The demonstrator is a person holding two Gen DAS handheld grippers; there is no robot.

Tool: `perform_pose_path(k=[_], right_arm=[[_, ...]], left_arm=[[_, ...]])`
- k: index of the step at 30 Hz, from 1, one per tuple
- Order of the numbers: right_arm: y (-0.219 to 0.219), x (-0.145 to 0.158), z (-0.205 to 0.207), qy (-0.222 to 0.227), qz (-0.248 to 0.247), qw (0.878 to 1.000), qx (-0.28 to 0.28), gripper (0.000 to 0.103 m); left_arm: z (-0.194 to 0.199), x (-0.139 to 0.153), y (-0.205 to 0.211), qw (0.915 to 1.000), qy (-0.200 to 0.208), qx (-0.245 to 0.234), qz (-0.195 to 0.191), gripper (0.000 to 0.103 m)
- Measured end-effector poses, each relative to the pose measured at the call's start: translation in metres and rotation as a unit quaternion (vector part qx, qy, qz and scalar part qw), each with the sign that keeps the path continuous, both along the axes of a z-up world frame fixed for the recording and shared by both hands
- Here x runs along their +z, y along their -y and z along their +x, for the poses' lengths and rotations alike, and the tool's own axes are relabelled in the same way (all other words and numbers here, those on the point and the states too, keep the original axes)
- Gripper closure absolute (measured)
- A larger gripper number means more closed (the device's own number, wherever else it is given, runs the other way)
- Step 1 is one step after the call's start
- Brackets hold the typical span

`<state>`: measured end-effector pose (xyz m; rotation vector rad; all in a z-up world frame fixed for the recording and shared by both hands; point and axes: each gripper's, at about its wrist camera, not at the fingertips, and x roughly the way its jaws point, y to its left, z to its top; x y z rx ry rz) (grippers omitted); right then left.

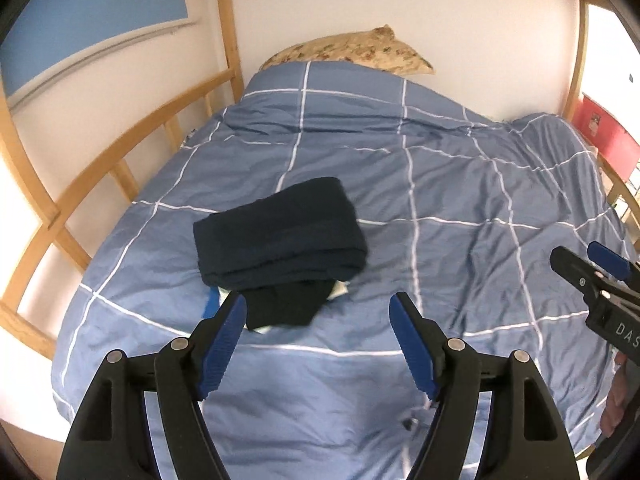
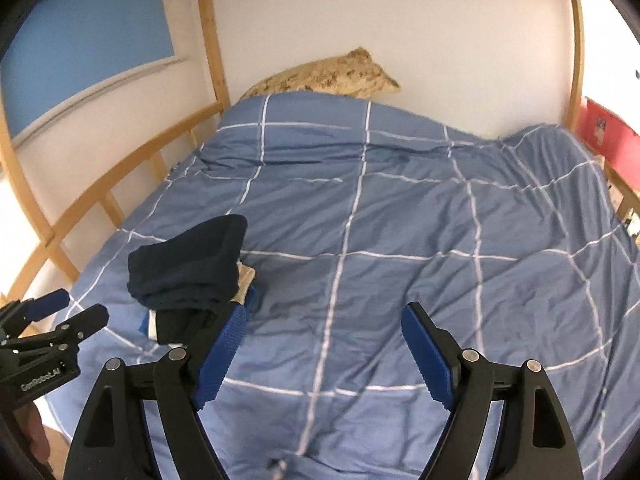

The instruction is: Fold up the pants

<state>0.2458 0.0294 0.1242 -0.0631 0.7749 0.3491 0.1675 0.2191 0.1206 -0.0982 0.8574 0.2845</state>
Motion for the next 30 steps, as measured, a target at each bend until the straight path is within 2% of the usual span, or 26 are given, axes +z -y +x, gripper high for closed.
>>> perform_pose_path(k=[3, 13, 20, 25, 30], right_arm=[[0.02, 0.008, -0.017, 0.008, -0.003, 1.0, -0.001, 0.022], [0.061, 0.017, -0.057, 0.004, -0.009, 1.0, -0.029, 0.022], [0.07, 0.032, -0.083, 0.0, -0.011, 0.999, -0.046, 0.022], [0.071, 0.048, -0.098, 0.003, -0.027, 0.999, -0.042, 0.023], [0.076, 0.061, -0.111, 0.002, -0.032, 0.999, -0.042, 0.023]], left_arm=[[-0.014, 0.005, 0.018, 1.0, 0.007, -0.002, -0.004, 0.027], [-0.038, 0.018, 0.053, 0.9991, 0.015, -0.032, 0.022, 0.026], [-0.048, 0.043, 0.072, 0.9967, 0.019, -0.069, 0.038, 0.025], [-0.058, 0.06, 0.077, 0.996, 0.012, -0.079, 0.039, 0.024], [-0.07, 0.072, 0.087, 0.9944, 0.015, -0.087, 0.059, 0.023]])
